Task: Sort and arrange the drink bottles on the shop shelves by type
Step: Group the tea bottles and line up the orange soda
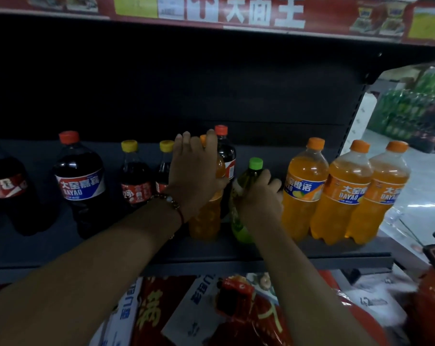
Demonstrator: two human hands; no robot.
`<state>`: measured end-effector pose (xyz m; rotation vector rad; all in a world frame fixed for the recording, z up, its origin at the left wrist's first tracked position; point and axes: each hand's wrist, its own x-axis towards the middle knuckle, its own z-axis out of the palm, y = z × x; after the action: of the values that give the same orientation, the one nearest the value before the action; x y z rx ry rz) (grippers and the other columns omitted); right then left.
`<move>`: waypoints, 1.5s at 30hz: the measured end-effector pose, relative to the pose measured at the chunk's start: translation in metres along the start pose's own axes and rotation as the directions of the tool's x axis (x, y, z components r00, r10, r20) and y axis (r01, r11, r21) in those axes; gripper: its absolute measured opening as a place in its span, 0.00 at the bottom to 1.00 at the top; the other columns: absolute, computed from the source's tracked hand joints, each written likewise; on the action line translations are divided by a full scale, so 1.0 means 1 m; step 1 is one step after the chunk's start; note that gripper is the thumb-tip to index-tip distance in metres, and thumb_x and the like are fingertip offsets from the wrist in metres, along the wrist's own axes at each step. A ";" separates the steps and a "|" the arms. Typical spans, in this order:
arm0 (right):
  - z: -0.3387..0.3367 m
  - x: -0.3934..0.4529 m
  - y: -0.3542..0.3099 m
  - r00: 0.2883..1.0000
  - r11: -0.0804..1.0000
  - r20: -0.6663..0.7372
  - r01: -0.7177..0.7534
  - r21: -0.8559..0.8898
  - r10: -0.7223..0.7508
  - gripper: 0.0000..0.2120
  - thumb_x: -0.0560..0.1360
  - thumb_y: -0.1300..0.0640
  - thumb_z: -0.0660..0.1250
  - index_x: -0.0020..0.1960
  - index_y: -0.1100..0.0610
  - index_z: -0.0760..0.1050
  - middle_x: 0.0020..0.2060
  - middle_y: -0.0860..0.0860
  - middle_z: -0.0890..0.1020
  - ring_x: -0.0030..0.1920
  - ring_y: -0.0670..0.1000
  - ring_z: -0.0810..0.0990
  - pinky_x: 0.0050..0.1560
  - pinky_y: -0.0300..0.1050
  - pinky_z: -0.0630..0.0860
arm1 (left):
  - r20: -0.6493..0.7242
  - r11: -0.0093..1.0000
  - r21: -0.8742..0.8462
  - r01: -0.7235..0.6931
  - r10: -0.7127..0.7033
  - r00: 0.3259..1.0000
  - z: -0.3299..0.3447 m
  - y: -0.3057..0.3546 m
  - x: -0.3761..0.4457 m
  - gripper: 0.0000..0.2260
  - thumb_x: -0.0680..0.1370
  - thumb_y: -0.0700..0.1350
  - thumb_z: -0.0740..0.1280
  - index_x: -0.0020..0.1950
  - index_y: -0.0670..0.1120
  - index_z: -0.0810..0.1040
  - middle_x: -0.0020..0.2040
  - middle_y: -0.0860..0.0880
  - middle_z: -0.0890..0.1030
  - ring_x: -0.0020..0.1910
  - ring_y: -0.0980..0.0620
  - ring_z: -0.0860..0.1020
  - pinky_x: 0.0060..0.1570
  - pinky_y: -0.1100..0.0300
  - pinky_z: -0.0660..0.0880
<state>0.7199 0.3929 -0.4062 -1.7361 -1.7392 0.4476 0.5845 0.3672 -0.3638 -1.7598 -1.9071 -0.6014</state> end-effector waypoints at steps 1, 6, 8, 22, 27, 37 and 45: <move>-0.003 -0.009 0.004 0.999 0.999 -0.036 0.037 0.014 -0.036 0.38 0.73 0.43 0.70 0.74 0.54 0.55 0.67 0.57 0.65 0.67 0.61 0.67 0.64 0.59 0.70 | 0.015 1.000 0.001 -0.002 0.002 1.000 -0.002 0.000 0.001 0.50 0.67 0.64 0.75 0.78 0.40 0.56 0.67 0.36 0.72 0.73 0.34 0.64 0.76 0.42 0.53; -0.011 -0.037 0.023 0.986 0.978 0.058 0.148 0.147 -0.158 0.36 0.66 0.43 0.73 0.68 0.51 0.62 0.59 0.53 0.72 0.59 0.56 0.70 0.57 0.54 0.72 | 0.100 0.999 -0.015 0.028 -0.026 0.995 -0.007 -0.002 0.004 0.51 0.68 0.65 0.73 0.79 0.42 0.52 0.72 0.34 0.67 0.75 0.35 0.61 0.77 0.43 0.52; -0.025 -0.038 0.030 0.972 0.960 0.147 0.146 0.238 -0.185 0.32 0.62 0.45 0.74 0.62 0.48 0.65 0.53 0.49 0.78 0.53 0.54 0.76 0.51 0.53 0.77 | 0.148 0.999 -0.012 0.050 -0.048 0.988 -0.013 -0.002 0.002 0.50 0.71 0.65 0.71 0.80 0.42 0.50 0.74 0.34 0.65 0.77 0.34 0.58 0.77 0.43 0.52; -0.327 -0.064 -0.035 0.832 0.544 0.554 -0.451 0.708 -0.031 0.34 0.58 0.54 0.81 0.62 0.52 0.76 0.54 0.51 0.84 0.54 0.53 0.84 0.47 0.48 0.81 | 0.144 0.819 -0.551 0.161 -0.096 0.985 -0.325 0.069 0.061 0.19 0.78 0.50 0.66 0.69 0.50 0.76 0.68 0.52 0.75 0.69 0.55 0.71 0.67 0.67 0.63; -0.436 -0.021 -0.107 0.882 0.470 0.463 -0.373 0.800 -0.090 0.35 0.58 0.62 0.74 0.66 0.54 0.74 0.54 0.55 0.84 0.54 0.55 0.84 0.47 0.50 0.82 | -0.085 0.946 -0.315 0.076 -0.108 0.991 -0.376 0.061 0.182 0.23 0.77 0.49 0.68 0.70 0.42 0.74 0.70 0.37 0.70 0.70 0.39 0.68 0.70 0.49 0.65; -0.436 0.076 -0.184 0.944 0.658 0.262 -0.068 0.750 -0.202 0.27 0.66 0.67 0.75 0.63 0.54 0.74 0.52 0.54 0.83 0.52 0.55 0.83 0.48 0.54 0.80 | 0.141 0.987 -0.081 0.141 -0.129 0.982 -0.339 0.009 0.224 0.27 0.71 0.51 0.74 0.67 0.45 0.73 0.75 0.38 0.62 0.63 0.37 0.71 0.57 0.43 0.74; -0.386 0.101 -0.207 0.940 0.742 0.114 0.176 0.646 -0.322 0.27 0.69 0.67 0.75 0.62 0.45 0.73 0.53 0.51 0.82 0.53 0.53 0.82 0.52 0.64 0.79 | 0.114 0.999 -0.043 0.020 -0.015 0.993 -0.334 -0.019 0.227 0.29 0.72 0.60 0.72 0.67 0.46 0.73 0.74 0.39 0.65 0.56 0.39 0.74 0.49 0.46 0.75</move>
<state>0.8168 0.4022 0.0321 -0.9801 -1.6685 1.0011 0.5666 0.3419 0.0391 -1.8423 -2.0020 -0.5646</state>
